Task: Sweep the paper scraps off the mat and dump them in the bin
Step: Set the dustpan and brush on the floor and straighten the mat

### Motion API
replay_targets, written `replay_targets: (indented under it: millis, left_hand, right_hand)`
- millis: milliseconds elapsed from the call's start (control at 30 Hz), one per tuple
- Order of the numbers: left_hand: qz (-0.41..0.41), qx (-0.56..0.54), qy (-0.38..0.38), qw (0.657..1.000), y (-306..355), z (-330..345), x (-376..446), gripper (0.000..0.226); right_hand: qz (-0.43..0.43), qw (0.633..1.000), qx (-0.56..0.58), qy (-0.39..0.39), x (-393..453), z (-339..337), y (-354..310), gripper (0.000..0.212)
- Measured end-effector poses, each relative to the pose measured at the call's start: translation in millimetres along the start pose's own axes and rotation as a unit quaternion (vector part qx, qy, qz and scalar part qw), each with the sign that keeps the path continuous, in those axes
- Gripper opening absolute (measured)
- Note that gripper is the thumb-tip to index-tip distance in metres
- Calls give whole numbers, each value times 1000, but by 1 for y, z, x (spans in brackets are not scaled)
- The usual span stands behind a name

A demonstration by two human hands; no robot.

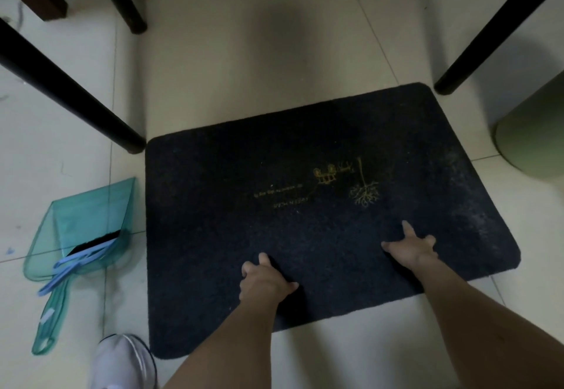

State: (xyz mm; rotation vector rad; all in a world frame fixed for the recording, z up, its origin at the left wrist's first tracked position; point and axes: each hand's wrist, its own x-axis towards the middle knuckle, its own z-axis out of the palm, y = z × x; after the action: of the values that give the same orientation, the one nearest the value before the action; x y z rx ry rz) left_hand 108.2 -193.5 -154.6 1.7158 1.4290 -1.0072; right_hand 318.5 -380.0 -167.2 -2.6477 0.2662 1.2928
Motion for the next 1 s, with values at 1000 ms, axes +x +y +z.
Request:
replay_targets:
  millis: [1000]
  left_hand:
    - [-5,-8,50,999,4,-6,5,86]
  right_hand:
    - [-8,999,-38,14,6,11,8,85]
